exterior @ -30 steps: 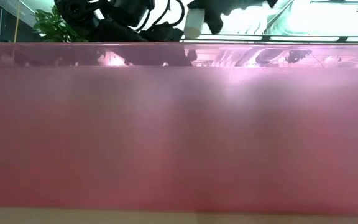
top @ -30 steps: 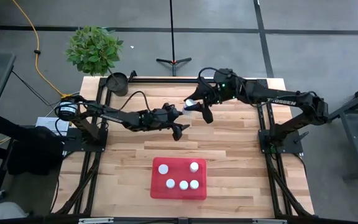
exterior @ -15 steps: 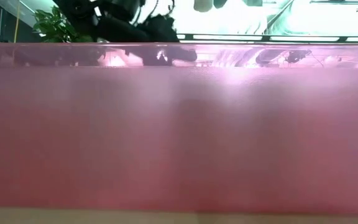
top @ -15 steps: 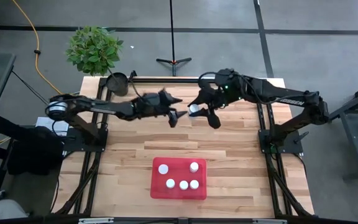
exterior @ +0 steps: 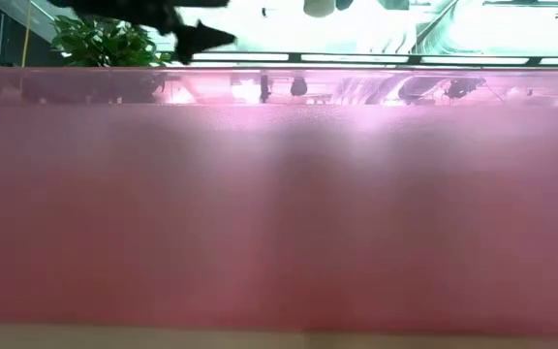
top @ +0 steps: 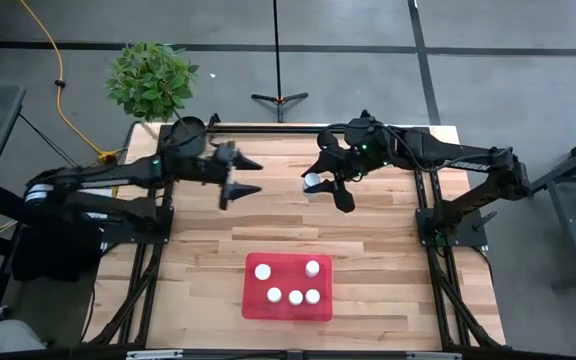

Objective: Pick and place pill bottles into a basket
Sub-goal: Put the white pill bottle into the red bin

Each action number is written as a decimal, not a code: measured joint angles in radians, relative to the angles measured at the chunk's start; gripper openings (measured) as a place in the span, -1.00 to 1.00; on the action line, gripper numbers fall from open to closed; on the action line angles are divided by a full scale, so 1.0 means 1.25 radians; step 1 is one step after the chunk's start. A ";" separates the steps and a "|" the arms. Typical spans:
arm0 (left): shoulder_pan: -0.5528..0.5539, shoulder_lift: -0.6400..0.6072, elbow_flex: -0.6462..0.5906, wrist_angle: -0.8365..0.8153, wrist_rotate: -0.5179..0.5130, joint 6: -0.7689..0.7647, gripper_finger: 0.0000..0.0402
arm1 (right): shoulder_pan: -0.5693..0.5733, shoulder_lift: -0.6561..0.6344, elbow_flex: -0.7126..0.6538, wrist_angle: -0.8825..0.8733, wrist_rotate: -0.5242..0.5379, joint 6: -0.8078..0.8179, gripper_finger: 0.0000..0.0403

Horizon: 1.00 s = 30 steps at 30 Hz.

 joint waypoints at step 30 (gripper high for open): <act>-0.600 -0.329 -0.308 0.186 -0.579 -0.126 0.76 | 0.125 0.117 -0.001 0.068 -0.041 0.034 -0.29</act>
